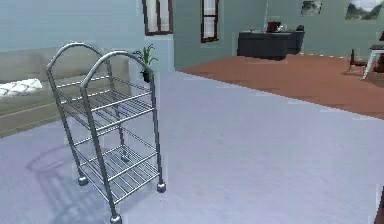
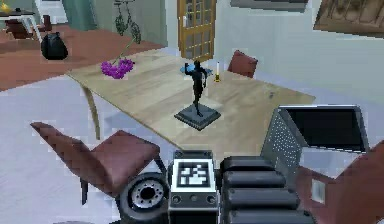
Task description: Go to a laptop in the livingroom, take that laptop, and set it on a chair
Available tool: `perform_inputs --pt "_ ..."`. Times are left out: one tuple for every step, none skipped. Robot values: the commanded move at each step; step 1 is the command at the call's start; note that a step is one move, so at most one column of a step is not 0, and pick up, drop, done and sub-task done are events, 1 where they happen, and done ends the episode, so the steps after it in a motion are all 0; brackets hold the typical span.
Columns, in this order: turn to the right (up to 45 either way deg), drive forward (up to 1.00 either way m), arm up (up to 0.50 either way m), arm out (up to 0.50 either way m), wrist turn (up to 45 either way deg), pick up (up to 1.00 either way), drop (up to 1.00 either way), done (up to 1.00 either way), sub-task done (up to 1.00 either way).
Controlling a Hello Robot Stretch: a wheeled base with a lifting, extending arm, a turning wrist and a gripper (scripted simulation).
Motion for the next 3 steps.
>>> perform_inputs --pt "27.0 0.0 0.0 0.0 0.0 0.0 0.0 0.0 0.0" --pt "0.0 0.0 0.0 0.34 0.0 0.0 0.0 0.0 0.0" --pt "0.0 0.0 0.0 0.0 45.0 0.0 0.0 0.0 0.0"
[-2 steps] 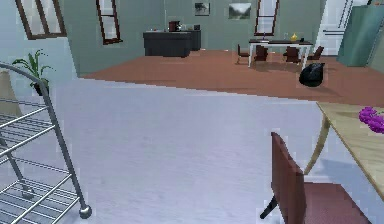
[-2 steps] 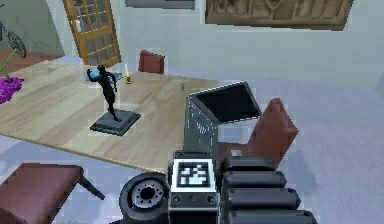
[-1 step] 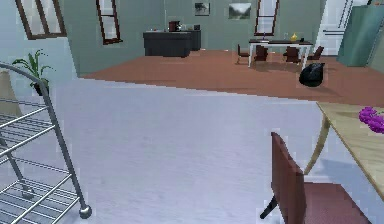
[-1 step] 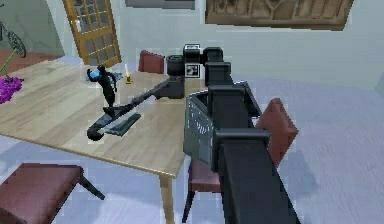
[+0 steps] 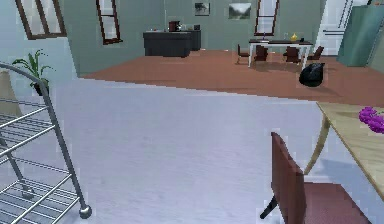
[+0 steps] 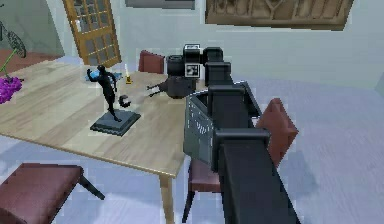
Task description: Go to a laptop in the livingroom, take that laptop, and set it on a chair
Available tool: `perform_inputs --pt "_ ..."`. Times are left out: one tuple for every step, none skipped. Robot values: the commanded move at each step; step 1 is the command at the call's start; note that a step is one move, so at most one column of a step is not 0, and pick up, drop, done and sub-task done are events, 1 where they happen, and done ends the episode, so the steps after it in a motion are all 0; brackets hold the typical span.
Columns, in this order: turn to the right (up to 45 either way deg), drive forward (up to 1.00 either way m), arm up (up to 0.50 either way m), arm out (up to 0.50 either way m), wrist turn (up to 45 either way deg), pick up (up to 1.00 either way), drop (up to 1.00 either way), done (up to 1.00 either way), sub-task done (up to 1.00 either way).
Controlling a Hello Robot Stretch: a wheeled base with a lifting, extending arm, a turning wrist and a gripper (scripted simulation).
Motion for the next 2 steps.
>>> perform_inputs --pt "0.0 0.0 0.0 0.0 45.0 0.0 0.0 0.0 0.0" --pt "0.0 0.0 -0.26 0.0 0.0 0.0 0.0 0.0 0.0"
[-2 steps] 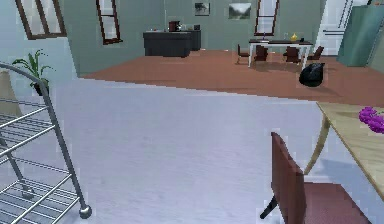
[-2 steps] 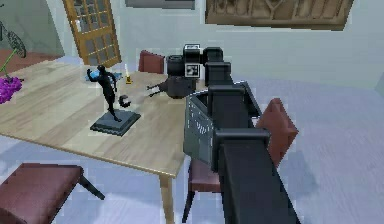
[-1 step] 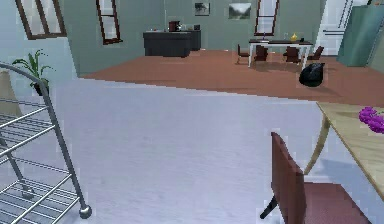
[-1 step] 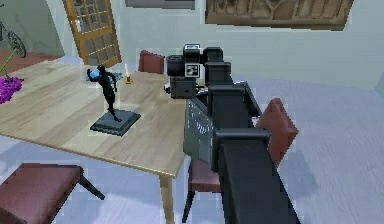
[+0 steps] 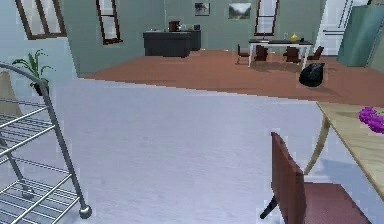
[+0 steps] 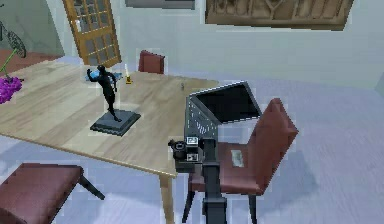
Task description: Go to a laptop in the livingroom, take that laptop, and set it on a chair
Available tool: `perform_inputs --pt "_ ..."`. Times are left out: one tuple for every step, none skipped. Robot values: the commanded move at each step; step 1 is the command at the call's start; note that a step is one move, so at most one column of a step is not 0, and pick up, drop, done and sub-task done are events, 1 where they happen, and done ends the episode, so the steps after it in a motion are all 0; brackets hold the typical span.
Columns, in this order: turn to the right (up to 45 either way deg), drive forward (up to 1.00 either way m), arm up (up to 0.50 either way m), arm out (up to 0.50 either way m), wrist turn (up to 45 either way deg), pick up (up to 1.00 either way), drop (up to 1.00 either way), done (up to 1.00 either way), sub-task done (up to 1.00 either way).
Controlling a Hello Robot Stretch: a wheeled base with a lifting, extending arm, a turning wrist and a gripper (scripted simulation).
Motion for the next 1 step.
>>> perform_inputs --pt "0.0 0.0 0.0 0.0 0.0 1.0 0.0 0.0 0.0"
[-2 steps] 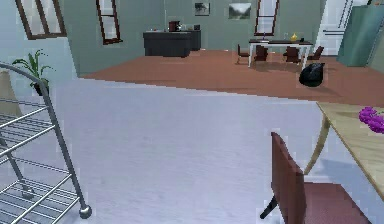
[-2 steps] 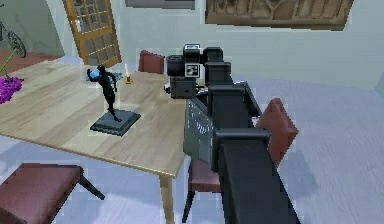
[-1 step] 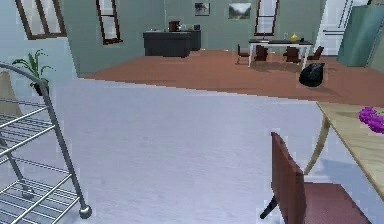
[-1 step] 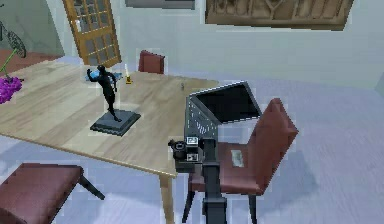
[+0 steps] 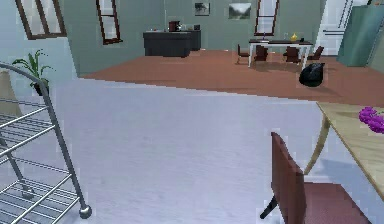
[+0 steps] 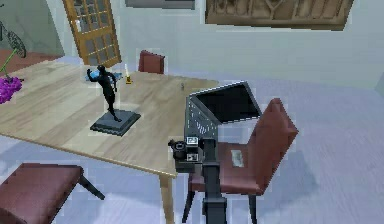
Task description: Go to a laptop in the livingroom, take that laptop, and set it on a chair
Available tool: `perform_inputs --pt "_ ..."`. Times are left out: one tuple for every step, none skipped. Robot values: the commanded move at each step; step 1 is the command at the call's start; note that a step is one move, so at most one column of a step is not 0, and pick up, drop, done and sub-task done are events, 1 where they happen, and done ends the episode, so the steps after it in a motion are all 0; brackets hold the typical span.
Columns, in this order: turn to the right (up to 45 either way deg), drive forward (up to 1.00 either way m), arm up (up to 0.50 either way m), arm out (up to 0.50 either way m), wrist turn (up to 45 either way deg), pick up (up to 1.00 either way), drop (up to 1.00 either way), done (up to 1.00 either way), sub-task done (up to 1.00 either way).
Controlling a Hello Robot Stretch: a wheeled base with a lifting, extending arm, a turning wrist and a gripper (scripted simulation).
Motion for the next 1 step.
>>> perform_inputs --pt "0.0 0.0 0.1 0.0 0.0 0.0 0.0 0.0 0.0"
